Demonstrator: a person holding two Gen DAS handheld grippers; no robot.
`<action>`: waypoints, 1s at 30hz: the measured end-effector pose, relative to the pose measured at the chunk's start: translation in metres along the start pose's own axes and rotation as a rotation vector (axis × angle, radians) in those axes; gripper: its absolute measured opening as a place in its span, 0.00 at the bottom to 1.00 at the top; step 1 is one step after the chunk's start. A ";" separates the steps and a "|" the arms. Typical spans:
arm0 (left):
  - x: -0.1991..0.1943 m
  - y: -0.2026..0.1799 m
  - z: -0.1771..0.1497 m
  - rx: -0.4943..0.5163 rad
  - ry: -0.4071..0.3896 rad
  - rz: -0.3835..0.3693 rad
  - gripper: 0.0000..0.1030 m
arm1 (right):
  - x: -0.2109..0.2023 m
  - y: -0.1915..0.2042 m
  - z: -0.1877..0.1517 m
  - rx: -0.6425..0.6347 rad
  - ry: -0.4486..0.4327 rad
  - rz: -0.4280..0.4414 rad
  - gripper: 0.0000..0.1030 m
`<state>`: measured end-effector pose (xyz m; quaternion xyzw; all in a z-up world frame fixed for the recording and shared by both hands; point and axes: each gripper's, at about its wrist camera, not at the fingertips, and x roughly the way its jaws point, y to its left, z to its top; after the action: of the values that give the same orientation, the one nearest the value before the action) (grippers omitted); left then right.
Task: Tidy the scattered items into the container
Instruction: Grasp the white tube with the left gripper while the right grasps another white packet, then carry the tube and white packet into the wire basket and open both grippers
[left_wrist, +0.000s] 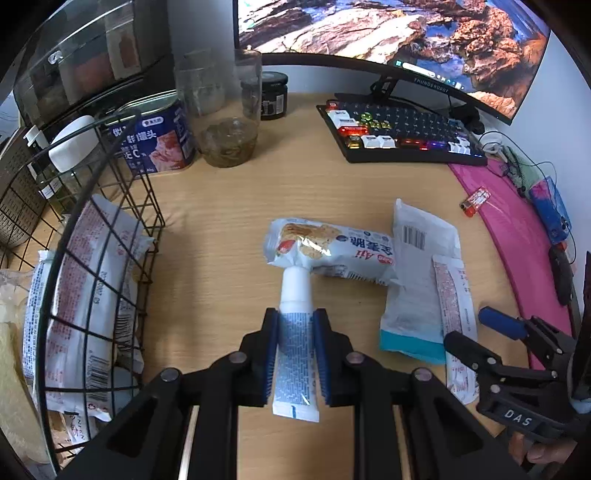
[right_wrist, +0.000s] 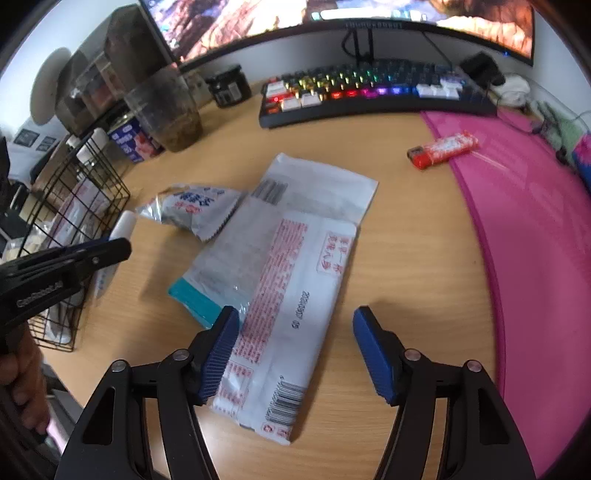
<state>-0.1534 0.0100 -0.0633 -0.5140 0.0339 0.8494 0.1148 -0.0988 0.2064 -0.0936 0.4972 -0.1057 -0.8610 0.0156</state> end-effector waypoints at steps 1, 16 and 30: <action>0.000 0.000 -0.001 -0.001 0.002 -0.004 0.20 | 0.001 0.002 0.000 -0.006 -0.003 -0.008 0.67; -0.030 0.002 -0.003 0.006 -0.051 -0.025 0.20 | -0.001 0.023 0.000 -0.137 -0.021 -0.156 0.43; -0.130 0.021 -0.001 -0.007 -0.236 -0.029 0.20 | -0.095 0.075 0.031 -0.205 -0.234 -0.115 0.43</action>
<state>-0.0994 -0.0315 0.0491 -0.4113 0.0095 0.9023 0.1285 -0.0831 0.1508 0.0167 0.3948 0.0103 -0.9187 0.0045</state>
